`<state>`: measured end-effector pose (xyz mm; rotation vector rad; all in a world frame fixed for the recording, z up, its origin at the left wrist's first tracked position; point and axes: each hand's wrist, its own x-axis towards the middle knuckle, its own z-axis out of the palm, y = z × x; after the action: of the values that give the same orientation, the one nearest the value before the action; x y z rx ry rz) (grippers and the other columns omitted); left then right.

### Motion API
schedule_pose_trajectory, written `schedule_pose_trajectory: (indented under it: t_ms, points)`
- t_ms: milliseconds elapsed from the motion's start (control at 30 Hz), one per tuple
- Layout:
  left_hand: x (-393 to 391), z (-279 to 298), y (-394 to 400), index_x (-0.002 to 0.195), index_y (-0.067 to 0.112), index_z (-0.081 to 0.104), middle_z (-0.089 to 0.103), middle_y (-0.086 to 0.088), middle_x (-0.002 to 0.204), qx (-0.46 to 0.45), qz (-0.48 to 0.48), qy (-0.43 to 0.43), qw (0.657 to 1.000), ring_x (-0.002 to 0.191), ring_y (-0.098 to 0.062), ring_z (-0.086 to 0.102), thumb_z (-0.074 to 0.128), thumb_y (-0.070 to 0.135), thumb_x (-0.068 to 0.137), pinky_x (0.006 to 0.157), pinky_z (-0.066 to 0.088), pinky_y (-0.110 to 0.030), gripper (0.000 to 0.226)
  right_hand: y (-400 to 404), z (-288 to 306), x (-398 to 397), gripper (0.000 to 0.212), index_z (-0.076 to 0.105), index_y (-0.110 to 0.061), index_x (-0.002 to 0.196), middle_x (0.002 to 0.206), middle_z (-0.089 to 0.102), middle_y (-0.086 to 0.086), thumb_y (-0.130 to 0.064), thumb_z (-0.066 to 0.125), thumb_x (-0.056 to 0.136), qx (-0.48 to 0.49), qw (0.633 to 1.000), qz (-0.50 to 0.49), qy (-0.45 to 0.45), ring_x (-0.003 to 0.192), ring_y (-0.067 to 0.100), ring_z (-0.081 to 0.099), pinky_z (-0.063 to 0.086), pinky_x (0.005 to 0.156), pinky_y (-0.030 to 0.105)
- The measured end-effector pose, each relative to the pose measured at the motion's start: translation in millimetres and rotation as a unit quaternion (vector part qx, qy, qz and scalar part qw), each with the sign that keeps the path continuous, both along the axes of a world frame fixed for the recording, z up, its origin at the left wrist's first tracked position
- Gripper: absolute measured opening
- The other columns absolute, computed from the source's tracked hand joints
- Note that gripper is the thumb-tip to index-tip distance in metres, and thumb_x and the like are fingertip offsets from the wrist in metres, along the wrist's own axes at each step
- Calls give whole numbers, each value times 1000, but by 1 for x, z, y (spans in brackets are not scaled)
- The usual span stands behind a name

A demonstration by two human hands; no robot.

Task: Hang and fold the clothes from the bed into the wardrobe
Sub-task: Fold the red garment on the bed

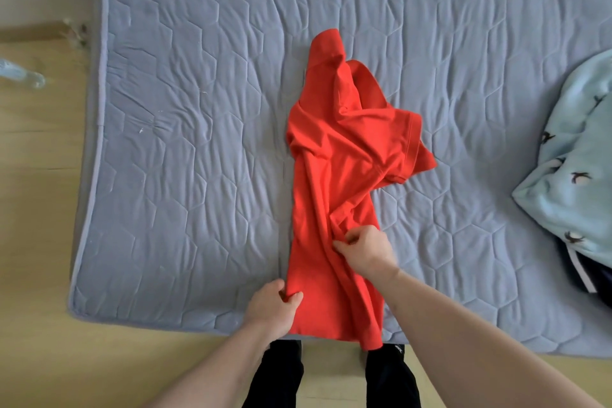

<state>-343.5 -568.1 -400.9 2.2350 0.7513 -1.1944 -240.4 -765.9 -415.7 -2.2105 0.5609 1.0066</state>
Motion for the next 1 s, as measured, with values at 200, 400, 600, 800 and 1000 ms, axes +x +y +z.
schedule_pose_trajectory:
  t_ms: [200,400,600,800,1000]
  points:
    - [-14,10,16,71,21,46,54,6,63,-4,70,-30,997,60,-14,51,64,33,99,58,37,-32,35,-48,13,-22,17,72,-18,97,99,75,9,-31,62,93,-96,977,-190,-8,105,33,68,51,88,35]
    - [-25,9,10,88,21,49,66,2,91,-52,118,32,991,86,-22,64,63,34,98,75,45,-33,21,-59,11,-65,54,62,-17,107,102,72,1,-54,85,76,50,974,-156,155,96,20,71,58,88,37]
    - [-12,39,1,113,17,48,74,-6,93,-72,164,30,983,63,-17,68,67,28,93,61,54,-29,30,-36,33,-93,27,64,-13,109,98,73,6,-18,71,83,45,969,-144,195,93,24,71,59,87,41]
    - [74,86,1,111,27,66,74,-17,87,-152,308,-143,928,57,-24,70,69,17,96,54,58,-32,19,-42,72,-24,38,54,-18,124,100,74,10,-14,70,90,143,880,-438,117,86,27,73,62,78,40]
    - [158,65,-5,137,15,57,70,-6,127,-249,390,-127,878,87,-22,75,62,17,101,62,62,-33,37,-40,71,51,26,60,-16,124,109,72,4,-32,52,106,233,828,-496,117,84,23,73,56,58,31]
